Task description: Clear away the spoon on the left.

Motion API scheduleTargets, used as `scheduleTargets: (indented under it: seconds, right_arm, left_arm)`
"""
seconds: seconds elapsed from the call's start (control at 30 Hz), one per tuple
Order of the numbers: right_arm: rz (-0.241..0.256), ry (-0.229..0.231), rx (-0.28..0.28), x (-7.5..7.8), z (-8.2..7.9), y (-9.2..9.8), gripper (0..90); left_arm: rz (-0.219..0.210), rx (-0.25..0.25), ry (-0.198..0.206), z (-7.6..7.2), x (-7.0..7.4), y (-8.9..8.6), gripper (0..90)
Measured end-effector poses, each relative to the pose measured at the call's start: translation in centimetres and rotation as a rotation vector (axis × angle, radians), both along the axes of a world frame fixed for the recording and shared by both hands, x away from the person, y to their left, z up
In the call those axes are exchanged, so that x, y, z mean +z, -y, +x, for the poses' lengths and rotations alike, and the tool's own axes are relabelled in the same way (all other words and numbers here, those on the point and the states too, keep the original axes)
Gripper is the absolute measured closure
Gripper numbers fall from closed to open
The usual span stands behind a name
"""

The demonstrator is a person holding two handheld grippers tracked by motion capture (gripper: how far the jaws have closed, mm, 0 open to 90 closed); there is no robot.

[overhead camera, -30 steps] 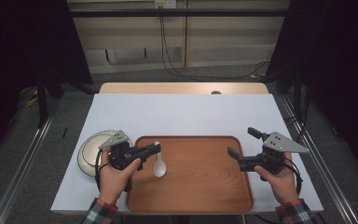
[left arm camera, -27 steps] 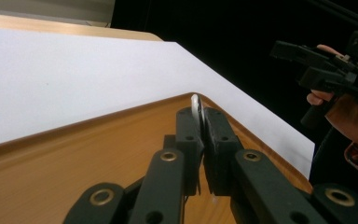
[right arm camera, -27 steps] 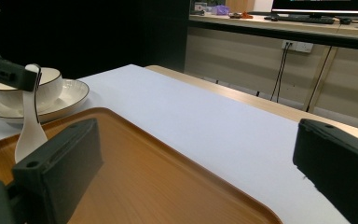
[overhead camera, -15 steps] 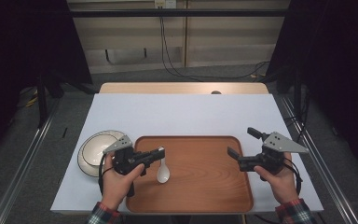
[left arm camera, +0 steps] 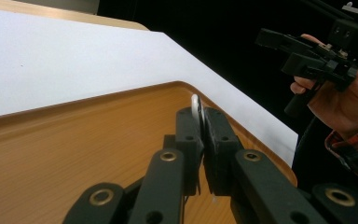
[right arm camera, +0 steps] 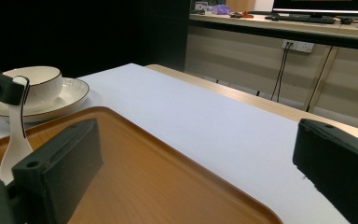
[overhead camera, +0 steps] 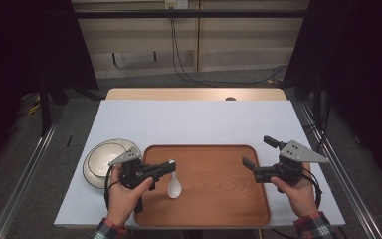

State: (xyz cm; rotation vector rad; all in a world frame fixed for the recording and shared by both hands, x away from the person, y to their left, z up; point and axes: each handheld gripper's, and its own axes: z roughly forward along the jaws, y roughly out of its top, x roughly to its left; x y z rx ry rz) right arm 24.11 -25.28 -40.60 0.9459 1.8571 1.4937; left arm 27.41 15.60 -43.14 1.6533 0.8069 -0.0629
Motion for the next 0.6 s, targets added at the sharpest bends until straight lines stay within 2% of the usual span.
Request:
scheduleTargets:
  seconds: [0.13,0.33,0.6]
  right_arm:
    - [0.0,-0.001,0.002,0.0,0.0,0.0,0.8]
    - [-0.004,0.0,0.006,-0.1,0.0,-0.1,0.8]
    - [-0.005,-0.004,0.008,-0.1,0.0,-0.2,0.9]
  left_arm:
    - [0.002,0.003,0.001,0.2,-0.1,-0.1,84.6]
    - [0.037,0.017,0.0,0.9,-0.8,-0.5,82.7]
    - [0.068,0.026,0.004,1.1,-1.4,-0.6,80.3]
